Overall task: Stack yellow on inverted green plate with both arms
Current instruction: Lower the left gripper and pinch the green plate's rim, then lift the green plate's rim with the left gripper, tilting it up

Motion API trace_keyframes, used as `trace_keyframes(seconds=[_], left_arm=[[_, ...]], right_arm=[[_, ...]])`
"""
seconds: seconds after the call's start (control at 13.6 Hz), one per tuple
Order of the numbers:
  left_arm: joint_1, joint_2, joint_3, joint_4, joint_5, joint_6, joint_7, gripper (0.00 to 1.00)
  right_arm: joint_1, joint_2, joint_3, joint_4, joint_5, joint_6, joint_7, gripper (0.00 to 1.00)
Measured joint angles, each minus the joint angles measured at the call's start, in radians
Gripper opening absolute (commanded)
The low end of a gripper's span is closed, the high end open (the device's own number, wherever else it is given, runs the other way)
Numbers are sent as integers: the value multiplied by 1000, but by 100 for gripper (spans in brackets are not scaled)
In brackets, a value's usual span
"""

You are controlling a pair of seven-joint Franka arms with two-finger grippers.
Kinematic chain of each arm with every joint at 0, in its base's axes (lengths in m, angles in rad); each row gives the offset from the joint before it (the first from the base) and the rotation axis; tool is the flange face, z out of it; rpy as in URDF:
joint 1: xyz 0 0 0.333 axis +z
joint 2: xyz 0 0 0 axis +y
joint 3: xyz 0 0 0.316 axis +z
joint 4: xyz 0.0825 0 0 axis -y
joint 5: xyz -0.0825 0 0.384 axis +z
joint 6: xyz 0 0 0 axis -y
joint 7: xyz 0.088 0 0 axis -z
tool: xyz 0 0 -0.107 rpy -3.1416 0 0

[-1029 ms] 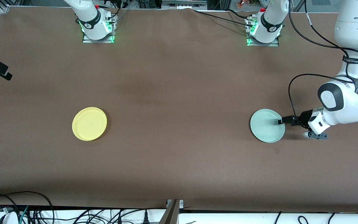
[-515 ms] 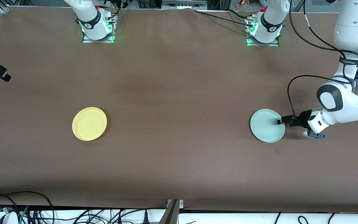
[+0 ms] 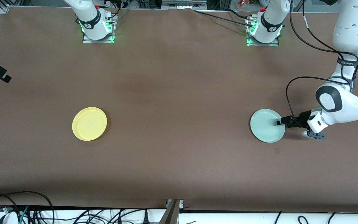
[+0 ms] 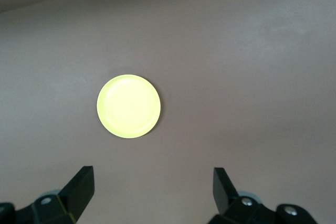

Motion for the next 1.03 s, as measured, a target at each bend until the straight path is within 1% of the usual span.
trace_keyframes(seconds=[0.07, 0.22, 0.29, 0.44, 1.03], left_arm=[[0, 0, 0, 0, 0, 3, 7, 28], [0, 1, 0, 0, 0, 12, 14, 24], [0, 3, 0, 0, 0, 15, 14, 19], [0, 6, 0, 0, 0, 18, 16, 0], [-2, 9, -1, 2, 1, 35, 34, 0]], right_arm=[[0, 0, 1, 0, 0, 0, 0, 100], [1, 0, 2, 0, 0, 0, 0, 100], [1, 0, 2, 0, 0, 0, 0, 100], [1, 2, 2, 0, 0, 0, 0, 100], [1, 4, 2, 0, 0, 0, -1, 100]])
